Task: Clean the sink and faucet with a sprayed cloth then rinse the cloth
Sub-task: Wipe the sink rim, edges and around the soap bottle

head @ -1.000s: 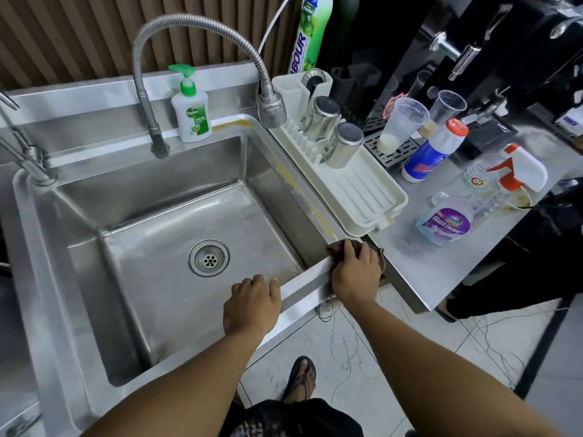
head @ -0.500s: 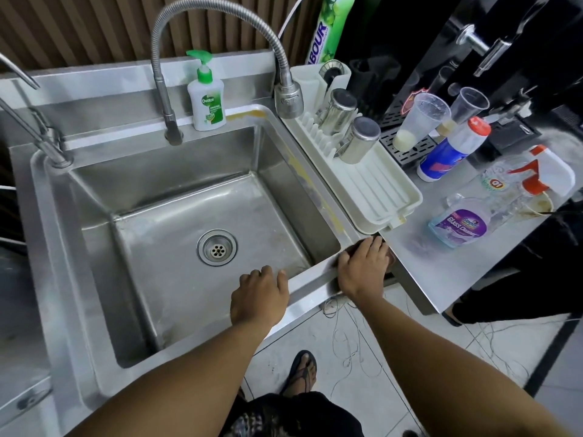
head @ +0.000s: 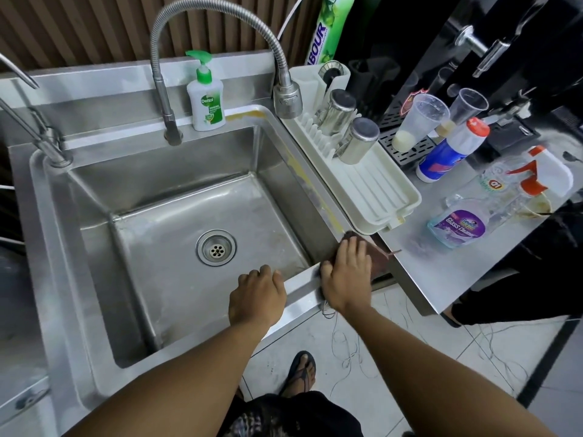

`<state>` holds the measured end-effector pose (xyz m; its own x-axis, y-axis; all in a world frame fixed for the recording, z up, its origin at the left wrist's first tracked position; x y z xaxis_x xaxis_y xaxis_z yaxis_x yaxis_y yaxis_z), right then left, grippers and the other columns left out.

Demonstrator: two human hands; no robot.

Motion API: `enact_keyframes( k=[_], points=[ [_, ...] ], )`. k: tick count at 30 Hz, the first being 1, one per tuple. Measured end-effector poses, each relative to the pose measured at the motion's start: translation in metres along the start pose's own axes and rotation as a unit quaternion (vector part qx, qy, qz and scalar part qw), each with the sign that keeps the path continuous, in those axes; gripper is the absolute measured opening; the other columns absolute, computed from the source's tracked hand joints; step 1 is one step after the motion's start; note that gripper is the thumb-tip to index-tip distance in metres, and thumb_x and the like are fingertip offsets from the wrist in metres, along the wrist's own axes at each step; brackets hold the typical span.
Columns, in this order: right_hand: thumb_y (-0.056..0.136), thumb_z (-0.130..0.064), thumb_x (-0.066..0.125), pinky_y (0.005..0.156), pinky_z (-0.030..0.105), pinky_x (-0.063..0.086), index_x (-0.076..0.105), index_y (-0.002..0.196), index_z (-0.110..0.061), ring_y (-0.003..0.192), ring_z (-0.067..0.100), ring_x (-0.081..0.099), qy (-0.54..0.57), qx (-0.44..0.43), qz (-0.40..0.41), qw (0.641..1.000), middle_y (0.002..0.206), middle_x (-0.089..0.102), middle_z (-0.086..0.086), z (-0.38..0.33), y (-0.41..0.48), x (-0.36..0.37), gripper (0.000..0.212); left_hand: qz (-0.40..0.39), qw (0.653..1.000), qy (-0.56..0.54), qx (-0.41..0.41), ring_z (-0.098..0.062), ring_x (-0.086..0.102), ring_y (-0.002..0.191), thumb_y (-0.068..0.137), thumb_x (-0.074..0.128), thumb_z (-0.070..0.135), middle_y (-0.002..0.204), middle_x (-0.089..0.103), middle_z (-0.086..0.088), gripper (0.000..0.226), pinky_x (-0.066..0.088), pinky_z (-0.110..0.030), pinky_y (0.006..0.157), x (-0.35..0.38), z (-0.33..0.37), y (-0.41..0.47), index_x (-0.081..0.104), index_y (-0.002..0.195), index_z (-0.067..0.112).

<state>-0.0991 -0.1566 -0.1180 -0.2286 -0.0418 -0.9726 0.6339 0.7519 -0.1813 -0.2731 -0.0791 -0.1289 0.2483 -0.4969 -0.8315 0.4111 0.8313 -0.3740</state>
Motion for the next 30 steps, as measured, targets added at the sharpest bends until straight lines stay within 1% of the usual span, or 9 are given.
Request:
enact_keyframes(
  k=[3,6,11,14,20,24,26,28,30],
  points=[
    [0.101,-0.039,0.028,0.126,0.041,0.006,0.034,0.156,-0.013,0.154,0.021,0.013,0.032,-0.17,-0.033,0.984,0.164,0.029,0.005,-0.023,-0.037,0.007,0.061,-0.002,1.0,-0.005,-0.005,-0.031,0.053,0.115,0.106,0.023,0.038,0.121,0.064,-0.007,0.042,0.045,-0.04,0.081,0.0,0.001,0.0,0.056,0.118,0.017],
    [0.102,-0.041,0.029,0.125,0.042,0.014,0.029,0.158,-0.018,0.154,0.015,0.014,0.014,-0.273,-0.079,0.959,0.164,0.029,-0.002,-0.001,-0.035,-0.003,0.06,0.002,1.0,-0.007,-0.001,-0.031,0.053,0.115,0.106,0.023,0.037,0.121,0.064,-0.007,0.041,0.046,-0.041,0.082,0.0,0.001,0.0,0.056,0.118,0.017],
    [0.101,-0.044,0.019,0.126,0.046,0.007,0.011,0.161,-0.012,0.156,0.024,0.001,-0.008,-0.052,-0.028,0.998,0.169,0.008,0.009,0.04,0.012,-0.013,0.069,0.009,1.0,-0.004,0.002,-0.029,0.054,0.114,0.106,0.023,0.037,0.119,0.065,-0.007,0.041,0.047,-0.039,0.079,0.0,0.0,0.0,0.056,0.118,0.016],
    [0.094,-0.044,0.012,0.124,0.048,0.007,0.02,0.159,-0.01,0.155,0.031,0.007,-0.01,0.023,0.018,1.0,0.168,0.014,0.012,0.01,0.006,-0.001,0.075,0.009,1.0,-0.002,0.004,-0.029,0.054,0.114,0.106,0.023,0.037,0.119,0.065,-0.007,0.041,0.046,-0.039,0.078,0.001,0.0,-0.001,0.056,0.119,0.017],
    [0.099,-0.033,0.035,0.121,0.038,0.019,0.047,0.147,-0.018,0.146,0.02,0.032,0.036,-0.296,-0.054,0.953,0.15,0.05,-0.001,-0.01,-0.036,-0.004,0.051,0.002,1.0,-0.011,0.004,-0.029,0.053,0.117,0.106,0.024,0.034,0.122,0.064,-0.007,0.038,0.046,-0.04,0.081,-0.002,0.001,-0.001,0.055,0.119,0.018],
    [0.095,-0.032,0.038,0.114,0.044,0.032,0.06,0.129,-0.013,0.137,0.028,0.044,0.007,-0.201,-0.007,0.98,0.133,0.062,0.006,0.013,0.003,-0.015,0.044,0.005,1.0,-0.019,0.001,-0.029,0.052,0.116,0.105,0.026,0.031,0.122,0.063,-0.006,0.032,0.047,-0.04,0.081,-0.003,0.0,-0.002,0.052,0.118,0.018],
    [0.092,-0.034,0.036,0.107,0.047,0.039,0.067,0.1,-0.012,0.118,0.032,0.055,-0.005,-0.162,0.027,0.986,0.107,0.069,0.008,-0.005,0.005,-0.01,0.039,0.006,1.0,-0.019,0.0,-0.029,0.05,0.119,0.105,0.028,0.031,0.127,0.06,-0.007,0.031,0.048,-0.04,0.081,-0.002,0.0,-0.002,0.048,0.125,0.018],
    [0.09,-0.036,0.035,0.097,0.047,0.042,0.061,0.081,-0.017,0.09,0.026,0.055,-0.011,-0.185,0.015,0.983,0.085,0.064,0.004,-0.034,-0.004,-0.002,0.033,0.014,1.0,-0.022,-0.002,-0.028,0.046,0.123,0.105,0.03,0.03,0.133,0.054,-0.007,0.036,0.048,-0.041,0.083,-0.002,-0.001,-0.002,0.042,0.136,0.017],
    [0.091,-0.037,0.036,0.095,0.046,0.042,0.061,0.085,-0.018,0.082,0.022,0.051,-0.009,-0.251,-0.013,0.968,0.084,0.062,0.001,-0.053,-0.015,0.003,0.032,0.019,0.999,-0.03,-0.001,-0.028,0.043,0.126,0.104,0.032,0.03,0.138,0.05,-0.007,0.041,0.047,-0.042,0.082,-0.002,-0.001,-0.001,0.036,0.143,0.018]
  ],
)
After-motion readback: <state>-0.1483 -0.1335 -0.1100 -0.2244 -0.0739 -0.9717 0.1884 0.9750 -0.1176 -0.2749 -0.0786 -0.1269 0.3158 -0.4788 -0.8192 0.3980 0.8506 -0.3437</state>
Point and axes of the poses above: each hand's wrist, its own y-axis towards the middle knuckle, its own x-axis out of the palm, z = x × y, the point moved 3 cm from there along y, towards the middle knuckle
